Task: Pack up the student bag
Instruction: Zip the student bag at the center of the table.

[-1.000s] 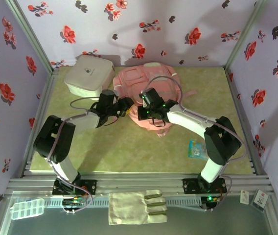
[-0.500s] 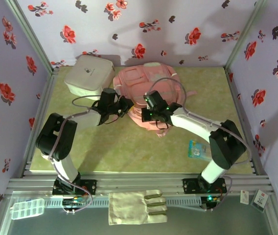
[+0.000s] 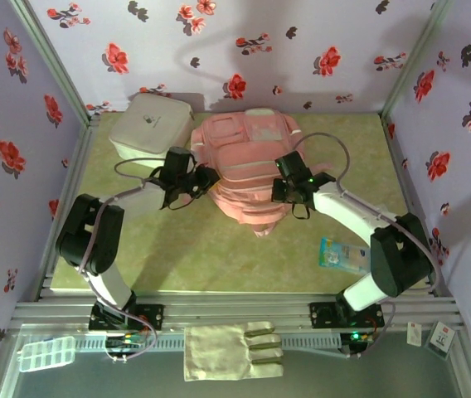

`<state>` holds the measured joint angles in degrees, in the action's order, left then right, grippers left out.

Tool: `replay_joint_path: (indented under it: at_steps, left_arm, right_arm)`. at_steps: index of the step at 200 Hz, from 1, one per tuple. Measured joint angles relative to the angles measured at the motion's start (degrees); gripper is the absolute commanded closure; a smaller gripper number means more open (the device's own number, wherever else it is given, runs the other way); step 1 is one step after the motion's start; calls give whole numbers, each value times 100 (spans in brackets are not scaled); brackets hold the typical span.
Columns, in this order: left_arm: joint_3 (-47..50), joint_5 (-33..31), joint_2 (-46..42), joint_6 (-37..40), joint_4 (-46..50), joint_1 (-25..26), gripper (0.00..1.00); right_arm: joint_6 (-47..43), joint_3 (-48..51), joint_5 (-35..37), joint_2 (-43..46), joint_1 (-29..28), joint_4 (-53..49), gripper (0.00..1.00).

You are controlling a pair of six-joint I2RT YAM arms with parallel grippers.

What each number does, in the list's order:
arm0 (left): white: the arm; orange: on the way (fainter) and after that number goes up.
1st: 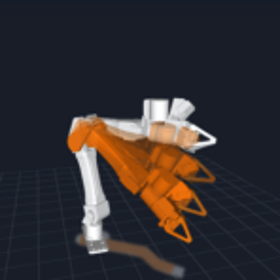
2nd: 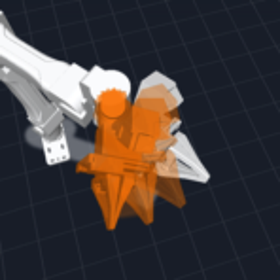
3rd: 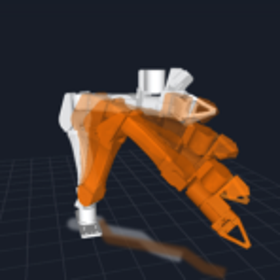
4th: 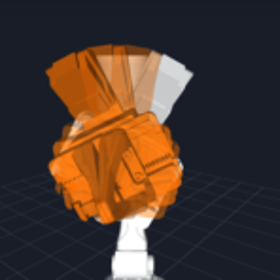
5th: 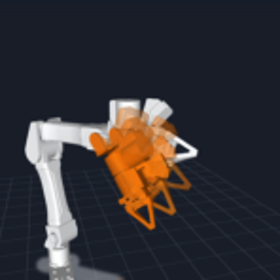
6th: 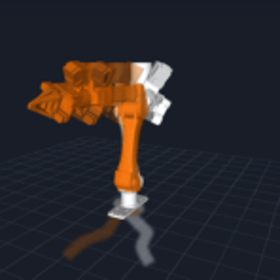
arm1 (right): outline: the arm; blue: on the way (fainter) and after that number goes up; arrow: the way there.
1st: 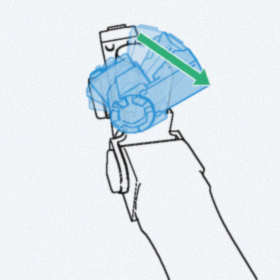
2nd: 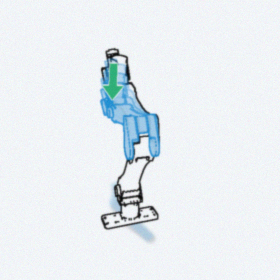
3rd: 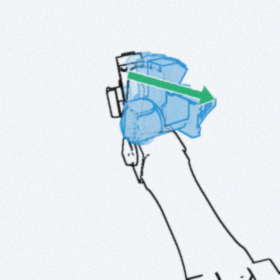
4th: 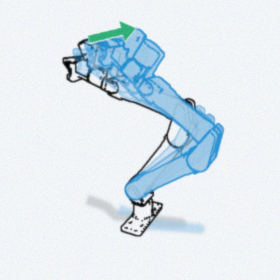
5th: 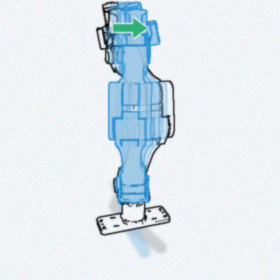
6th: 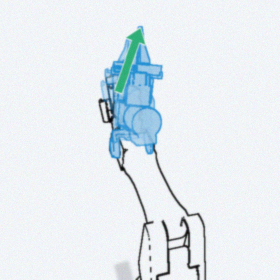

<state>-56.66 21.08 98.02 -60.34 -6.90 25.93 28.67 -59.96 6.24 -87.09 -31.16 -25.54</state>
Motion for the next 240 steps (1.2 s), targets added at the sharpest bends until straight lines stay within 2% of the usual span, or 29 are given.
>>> replay_joint_path:
  at_steps: [37, 65, 80, 107, 133, 189, 240]
  left_arm:
    - [-52, -664, -492, 437, 844, -111, 44]
    - [-44, -1357, -1333, 658, 1464, -138, 35]
    - [35, -1609, -1818, 678, 1580, -164, 33]
    - [286, -1722, -2339, 535, 1587, -199, 33]
    - [702, -1419, -2337, 79, 1303, -201, 36]
    - [872, -597, -1440, -826, 254, -177, 58]
    - [577, -433, -925, -1139, -81, -144, 64]
  right_arm:
    - [-168, -457, -223, -216, -590, -94, 100]
    - [-164, -855, -544, -605, -1003, -13, 100]
    - [-155, -1056, -699, -850, -1167, 68, 100]
    - [-105, -1421, -955, -1228, -1366, 254, 100]
    - [-26, -1707, -1209, -1484, -1445, 479, 100]
    - [35, -1777, -1228, -1534, -1486, 557, 100]
    - [52, -1659, -1226, -1530, -1486, 658, 100]
